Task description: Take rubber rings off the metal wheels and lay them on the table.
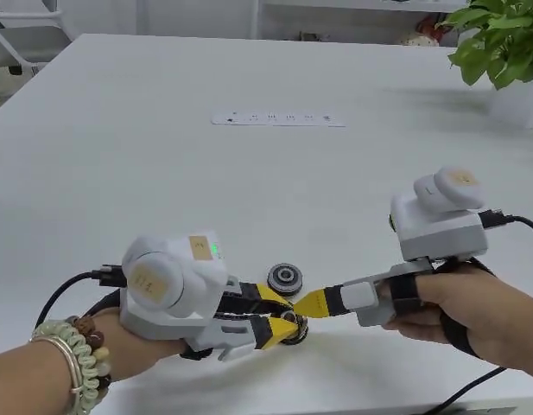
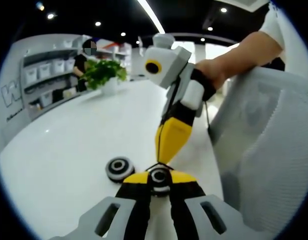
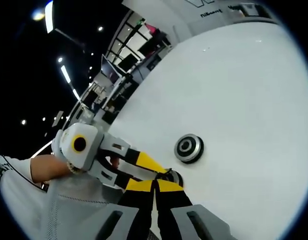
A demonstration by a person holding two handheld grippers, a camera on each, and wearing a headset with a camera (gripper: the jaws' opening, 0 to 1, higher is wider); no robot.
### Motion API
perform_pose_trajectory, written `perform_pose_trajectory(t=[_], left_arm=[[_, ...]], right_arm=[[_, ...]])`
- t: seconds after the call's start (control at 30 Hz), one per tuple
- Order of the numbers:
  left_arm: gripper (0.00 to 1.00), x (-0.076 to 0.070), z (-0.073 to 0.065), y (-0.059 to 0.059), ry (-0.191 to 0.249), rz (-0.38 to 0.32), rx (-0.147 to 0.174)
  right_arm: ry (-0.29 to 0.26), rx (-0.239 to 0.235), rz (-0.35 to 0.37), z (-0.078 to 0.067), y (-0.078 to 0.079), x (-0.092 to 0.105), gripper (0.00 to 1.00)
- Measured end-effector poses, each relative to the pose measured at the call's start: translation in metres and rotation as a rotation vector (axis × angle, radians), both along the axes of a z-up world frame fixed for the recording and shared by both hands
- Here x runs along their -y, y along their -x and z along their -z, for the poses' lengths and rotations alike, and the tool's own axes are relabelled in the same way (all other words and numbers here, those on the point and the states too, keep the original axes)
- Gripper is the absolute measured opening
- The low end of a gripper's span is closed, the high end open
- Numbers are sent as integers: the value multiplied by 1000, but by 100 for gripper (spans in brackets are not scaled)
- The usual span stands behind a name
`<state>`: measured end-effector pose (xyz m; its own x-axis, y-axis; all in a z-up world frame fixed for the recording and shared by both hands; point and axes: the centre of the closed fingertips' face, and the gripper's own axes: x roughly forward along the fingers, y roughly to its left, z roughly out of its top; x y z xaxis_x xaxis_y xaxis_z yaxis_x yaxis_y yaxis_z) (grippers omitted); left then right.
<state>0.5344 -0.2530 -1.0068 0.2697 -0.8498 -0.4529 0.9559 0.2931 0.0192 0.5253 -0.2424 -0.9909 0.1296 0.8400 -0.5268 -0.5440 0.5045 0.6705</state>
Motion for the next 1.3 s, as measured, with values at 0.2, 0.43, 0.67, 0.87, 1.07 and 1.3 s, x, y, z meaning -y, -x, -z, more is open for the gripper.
perform_pose_trajectory(t=[0.2,0.43,0.67,0.87,1.07,1.3], left_arm=[[14,0,0,-1,0,-1,0],[13,-1,0,-1,0,-2,0],[13,-1,0,-1,0,-4,1],[13,-1,0,-1,3,-10,1],[14,1,0,-2,-11,-27,-19],[14,2,0,-2,-47,-23,-29]], right_arm=[[-26,-16,11,-3,-1,-2,0],[-55,-30,25,-6,-2,-3,0],[-95,-47,39,-12,-3,-5,0],[-48,-11,36,-7,-4,-2,0],[25,11,51,2,-8,6,0],[71,24,41,8,-7,11,0]])
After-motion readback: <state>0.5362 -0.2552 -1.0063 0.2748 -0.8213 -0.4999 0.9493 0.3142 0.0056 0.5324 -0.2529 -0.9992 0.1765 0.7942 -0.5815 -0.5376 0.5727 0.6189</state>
